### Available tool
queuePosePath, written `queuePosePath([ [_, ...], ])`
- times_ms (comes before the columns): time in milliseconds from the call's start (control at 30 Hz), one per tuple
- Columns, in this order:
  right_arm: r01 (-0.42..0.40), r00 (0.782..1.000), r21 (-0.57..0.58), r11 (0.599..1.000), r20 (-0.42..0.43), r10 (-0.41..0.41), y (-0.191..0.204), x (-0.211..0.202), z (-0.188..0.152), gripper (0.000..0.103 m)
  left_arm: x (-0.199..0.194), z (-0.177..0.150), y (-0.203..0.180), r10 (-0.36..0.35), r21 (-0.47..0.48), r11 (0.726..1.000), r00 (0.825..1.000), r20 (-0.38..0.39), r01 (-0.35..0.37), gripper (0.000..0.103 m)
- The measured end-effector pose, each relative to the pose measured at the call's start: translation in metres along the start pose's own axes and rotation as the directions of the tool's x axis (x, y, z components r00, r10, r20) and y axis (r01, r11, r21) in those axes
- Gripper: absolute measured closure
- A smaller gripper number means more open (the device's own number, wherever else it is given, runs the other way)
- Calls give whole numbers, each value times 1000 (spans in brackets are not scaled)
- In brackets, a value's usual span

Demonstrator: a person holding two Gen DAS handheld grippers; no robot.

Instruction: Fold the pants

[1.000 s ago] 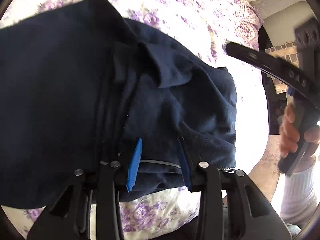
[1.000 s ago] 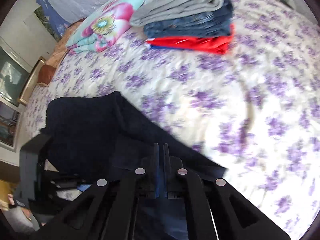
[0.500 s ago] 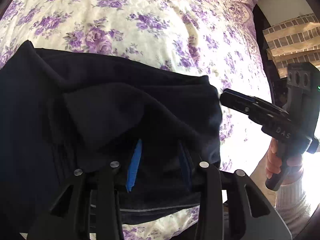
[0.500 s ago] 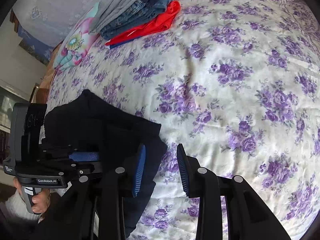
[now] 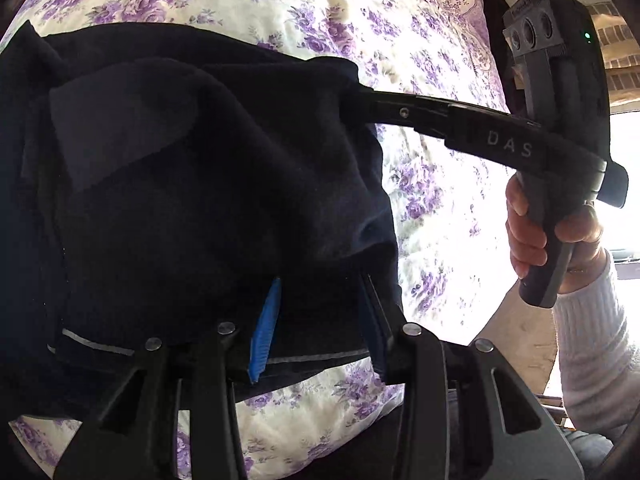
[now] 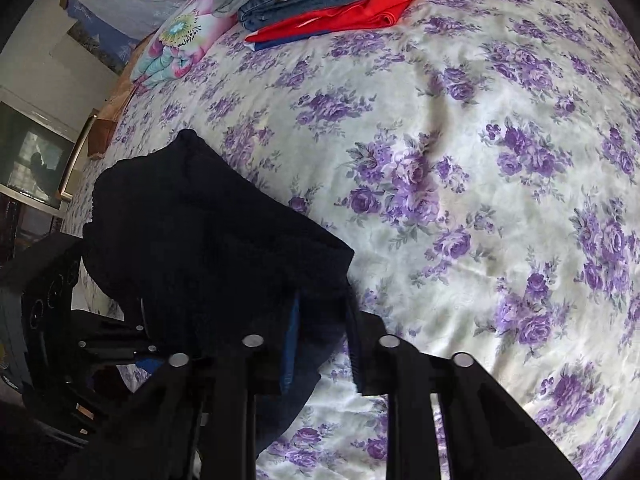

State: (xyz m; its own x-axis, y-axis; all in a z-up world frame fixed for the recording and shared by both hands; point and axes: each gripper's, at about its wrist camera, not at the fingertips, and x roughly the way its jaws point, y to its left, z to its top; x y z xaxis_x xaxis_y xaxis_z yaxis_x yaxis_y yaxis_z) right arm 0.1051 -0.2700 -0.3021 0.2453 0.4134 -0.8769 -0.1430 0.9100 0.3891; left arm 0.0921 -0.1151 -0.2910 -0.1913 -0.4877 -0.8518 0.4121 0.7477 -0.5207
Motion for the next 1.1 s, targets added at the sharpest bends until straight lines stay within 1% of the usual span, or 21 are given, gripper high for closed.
queuePosePath([
  [67, 69, 997, -27, 997, 35, -68, 12, -5, -2, 92, -5, -7, 7, 1, -8, 1000, 1000, 5, -1, 65],
  [133, 131, 989, -18, 991, 77, -130, 21, -16, -2, 94, -13, -7, 8, 15, -9, 1000, 1000, 11, -15, 65],
  [200, 156, 981, 13, 988, 112, -156, 25, -27, 2, 94, -22, -8, 6, 37, 16, 999, 999, 33, -38, 65],
  [233, 164, 980, 32, 986, 105, -167, 22, -26, 5, 94, -24, -8, 5, 46, 29, 998, 998, 39, -47, 65],
  [300, 183, 982, 75, 980, 32, -186, 5, -1, 7, 94, -12, -7, 11, 53, 17, 998, 999, 14, -53, 65],
  [333, 181, 983, 99, 979, -2, -182, -5, 15, 4, 91, -4, -7, 14, 48, 5, 999, 999, 8, -48, 64],
  [367, 153, 988, 121, 981, 12, -156, -13, 22, 2, 90, -1, -7, 18, 43, 1, 999, 999, 16, -43, 64],
  [400, 149, 988, 118, 982, 11, -152, -13, 20, 3, 88, -4, -9, 21, 32, -5, 999, 999, 22, -32, 64],
  [433, 169, 986, 103, 980, -13, -169, -12, 18, 7, 77, -7, -10, 22, 22, -11, 1000, 1000, 21, -22, 65],
  [467, 204, 979, 84, 975, -30, -202, -9, 11, 11, 72, -13, -12, 25, 15, -12, 1000, 1000, 21, -14, 65],
  [500, 237, 972, 60, 970, -17, -236, -5, 0, 14, 69, -19, -15, 27, 19, -15, 1000, 1000, 19, -18, 65],
  [533, 275, 961, 28, 961, 23, -275, 2, -14, 17, 69, -27, -18, 31, 24, -19, 1000, 999, 24, -23, 65],
  [567, 293, 954, -6, 956, 63, -293, 10, -26, 20, 68, -38, -22, 35, 33, -25, 999, 998, 45, -32, 65],
  [600, 280, 957, -37, 959, 89, -276, 18, -37, 24, 68, -49, -27, 42, 43, -36, 999, 997, 70, -40, 65],
  [667, 191, 979, -92, 977, 86, -184, 35, -44, 35, 70, -66, -34, 59, 46, -83, 996, 994, 104, -37, 65],
  [733, 104, 993, -150, 983, 67, -95, 56, -36, 43, 75, -78, -39, 83, 51, -142, 989, 990, 130, -33, 65],
  [767, 83, 996, -188, 979, 59, -74, 67, -26, 46, 77, -81, -40, 93, 48, -168, 985, 989, 139, -24, 65],
  [833, 77, 997, -275, 958, 48, -67, 90, -5, 52, 78, -88, -42, 109, 29, -209, 978, 987, 155, 4, 65],
  [933, 37, 999, -362, 931, 1, -40, 117, 24, 62, 78, -87, -46, 122, 43, -213, 977, 987, 157, -8, 65],
  [1000, 39, 998, -423, 905, -34, -58, 132, 40, 68, 78, -87, -51, 126, 40, -215, 977, 986, 163, -4, 65],
  [1100, 64, 991, -503, 862, -73, -116, 146, 58, 72, 78, -88, -50, 130, 46, -213, 977, 984, 171, -8, 65],
])
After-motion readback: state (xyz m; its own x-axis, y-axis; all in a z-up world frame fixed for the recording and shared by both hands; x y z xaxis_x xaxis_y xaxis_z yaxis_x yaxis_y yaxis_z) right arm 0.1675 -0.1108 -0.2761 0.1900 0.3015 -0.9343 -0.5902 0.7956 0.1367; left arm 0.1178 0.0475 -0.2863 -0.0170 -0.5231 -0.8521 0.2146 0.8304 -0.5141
